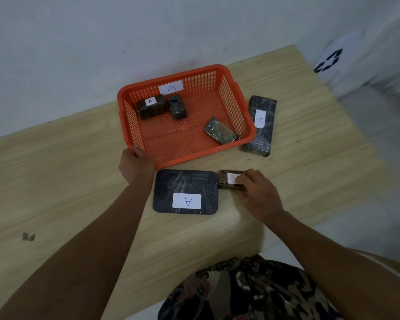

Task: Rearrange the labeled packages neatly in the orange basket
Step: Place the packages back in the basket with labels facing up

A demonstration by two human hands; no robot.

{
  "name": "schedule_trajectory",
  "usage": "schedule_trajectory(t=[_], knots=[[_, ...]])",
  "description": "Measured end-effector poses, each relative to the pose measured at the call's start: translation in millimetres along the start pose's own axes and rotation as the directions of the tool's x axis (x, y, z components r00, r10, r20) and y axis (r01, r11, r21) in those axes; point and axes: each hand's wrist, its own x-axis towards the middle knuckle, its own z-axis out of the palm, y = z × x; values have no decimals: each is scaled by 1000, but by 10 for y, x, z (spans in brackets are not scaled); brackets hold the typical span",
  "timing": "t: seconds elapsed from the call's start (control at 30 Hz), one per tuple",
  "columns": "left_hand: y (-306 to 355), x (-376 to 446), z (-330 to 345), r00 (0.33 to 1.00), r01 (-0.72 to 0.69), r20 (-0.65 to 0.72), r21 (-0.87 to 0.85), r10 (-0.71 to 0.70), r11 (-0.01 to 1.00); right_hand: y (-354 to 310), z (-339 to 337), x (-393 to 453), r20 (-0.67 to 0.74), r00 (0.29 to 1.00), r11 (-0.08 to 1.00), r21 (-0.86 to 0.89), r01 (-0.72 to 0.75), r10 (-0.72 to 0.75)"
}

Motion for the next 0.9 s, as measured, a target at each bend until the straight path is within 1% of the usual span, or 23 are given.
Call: schedule_trajectory(t=[0.07,0.1,0.17,0.23,0.3,0.33,0.37,0.43,0.5,0.53,0.6,0.67,0.8,0.87,0.9], knots=[[-7,-4,10,1000,10,-4,-22,-10,1000,-9,-50,32,-17,1000,1000,-21,14,-15],[-12,-7,14,1000,13,-7,-27,-13,1000,-21,-84,73,-53,998,999,-41,15,-18],[-19,-9,24,1000,16,-17,-40,-17,999,-78,-156,233,-171,984,998,-59,34,-43],[-16,-10,27,999,14,-33,-32,-15,999,-201,-209,502,-289,953,996,-30,79,-85],[-20,-8,27,999,10,-43,-19,-11,1000,-357,-238,845,-338,939,995,45,88,-68],[-25,-5,30,999,7,-44,-27,-8,1000,-432,-240,1025,-318,948,993,102,52,-17],[-27,-7,32,999,5,-43,-40,-6,999,-489,-235,1200,-266,963,988,157,-8,50],[-41,-6,34,999,19,-39,-56,-21,998,-520,-172,1496,-89,982,964,222,-146,169],[-65,-1,34,999,30,-34,-53,-32,998,-496,-82,1704,116,967,951,185,-247,229],[-69,1,35,999,28,-33,-50,-29,998,-479,-44,1779,196,950,951,144,-273,243],[-64,8,43,999,23,-28,-51,-25,998,-454,7,1888,295,918,953,69,-296,265],[-61,6,53,999,29,-31,-49,-30,998,-441,48,1965,335,904,959,-3,-282,267],[-44,-3,56,998,50,-36,-35,-51,998,-417,70,2039,355,892,960,-119,-255,281],[-36,-4,57,998,60,-29,-37,-61,998,-401,51,2046,375,883,959,-128,-252,282],[-33,-5,57,998,62,-27,-39,-63,997,-404,37,2047,378,886,964,-91,-251,267]])
